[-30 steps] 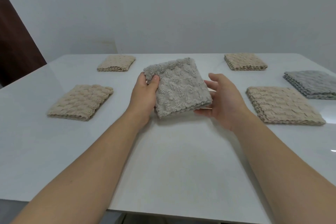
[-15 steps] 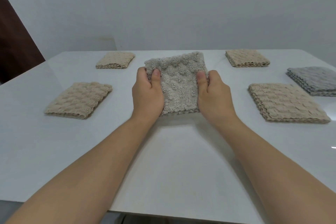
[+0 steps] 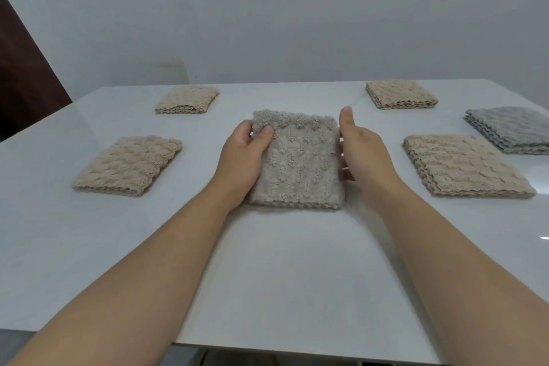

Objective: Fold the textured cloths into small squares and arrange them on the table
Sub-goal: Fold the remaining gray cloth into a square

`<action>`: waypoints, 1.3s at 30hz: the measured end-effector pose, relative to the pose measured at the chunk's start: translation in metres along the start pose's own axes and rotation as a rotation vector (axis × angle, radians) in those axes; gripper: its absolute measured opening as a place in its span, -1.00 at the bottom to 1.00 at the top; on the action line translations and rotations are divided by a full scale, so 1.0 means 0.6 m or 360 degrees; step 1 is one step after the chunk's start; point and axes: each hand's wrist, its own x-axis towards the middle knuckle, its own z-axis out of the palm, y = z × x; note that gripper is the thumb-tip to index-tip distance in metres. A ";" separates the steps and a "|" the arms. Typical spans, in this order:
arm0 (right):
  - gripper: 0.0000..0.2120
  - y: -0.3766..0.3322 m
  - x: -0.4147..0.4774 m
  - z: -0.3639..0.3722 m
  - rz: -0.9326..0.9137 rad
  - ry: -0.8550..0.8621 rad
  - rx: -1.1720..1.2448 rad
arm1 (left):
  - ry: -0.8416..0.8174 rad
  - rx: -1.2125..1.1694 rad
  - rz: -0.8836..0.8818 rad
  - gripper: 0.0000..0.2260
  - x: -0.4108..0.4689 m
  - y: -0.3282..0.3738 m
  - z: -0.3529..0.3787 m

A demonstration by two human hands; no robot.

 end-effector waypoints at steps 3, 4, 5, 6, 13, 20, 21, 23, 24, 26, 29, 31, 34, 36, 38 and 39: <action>-0.44 0.006 0.002 0.004 -0.0074 0.0056 -0.0062 | -0.0093 -0.0173 -0.0148 -0.58 -0.005 0.012 0.005; -0.50 0.009 0.003 0.005 -0.0087 0.0059 -0.0084 | -0.0137 -0.0186 -0.0189 -0.59 -0.007 0.015 0.007; -0.53 0.009 0.002 0.007 -0.0098 0.0063 -0.0086 | -0.0161 -0.0171 -0.0226 -0.56 -0.007 0.016 0.008; -0.55 0.009 0.001 0.009 -0.0110 0.0068 -0.0080 | -0.0155 -0.0144 -0.0246 -0.54 -0.008 0.016 0.008; -0.72 0.018 0.001 0.019 -0.0203 0.0236 -0.0231 | 0.0207 0.0243 -0.0098 -0.58 0.001 -0.002 0.017; -0.72 0.022 0.007 0.005 -0.0154 0.0259 -0.0338 | 0.0003 0.0203 -0.0252 -0.29 0.003 -0.005 0.025; -0.71 0.020 0.005 0.006 -0.0155 0.0253 -0.0326 | -0.0001 0.0253 -0.0226 -0.33 0.001 -0.004 0.029; -0.67 0.016 0.003 0.011 -0.0140 0.0209 -0.0271 | 0.0054 0.0437 -0.0125 -0.54 0.000 -0.007 0.035; -0.64 0.015 0.003 0.014 -0.0119 0.0176 -0.0254 | 0.0096 0.0532 -0.0069 -0.64 -0.001 -0.009 0.037; -0.56 0.015 0.005 0.019 -0.0065 0.0134 -0.0255 | 0.0151 0.0639 0.0014 -0.74 -0.003 -0.010 0.036; -0.56 0.018 0.005 0.024 -0.0054 0.0170 -0.0324 | 0.0192 0.0734 0.0094 -0.77 -0.003 -0.012 0.037; -0.62 0.018 0.000 0.025 -0.0075 0.0218 -0.0382 | 0.0202 0.0809 0.0161 -0.78 -0.005 -0.011 0.040; -0.67 0.016 -0.007 0.025 -0.0130 0.0237 -0.0463 | 0.0215 0.0841 0.0245 -0.79 -0.004 -0.011 0.044; -0.69 0.014 -0.009 0.026 -0.0144 0.0254 -0.0528 | 0.0203 0.0783 0.0233 -0.81 -0.001 -0.011 0.044; -0.70 0.015 -0.010 0.028 -0.0127 0.0250 -0.0586 | 0.0187 0.0704 0.0184 -0.84 0.000 -0.014 0.043; -0.70 0.016 -0.010 0.028 -0.0114 0.0245 -0.0595 | 0.0178 0.0682 0.0161 -0.85 0.000 -0.015 0.043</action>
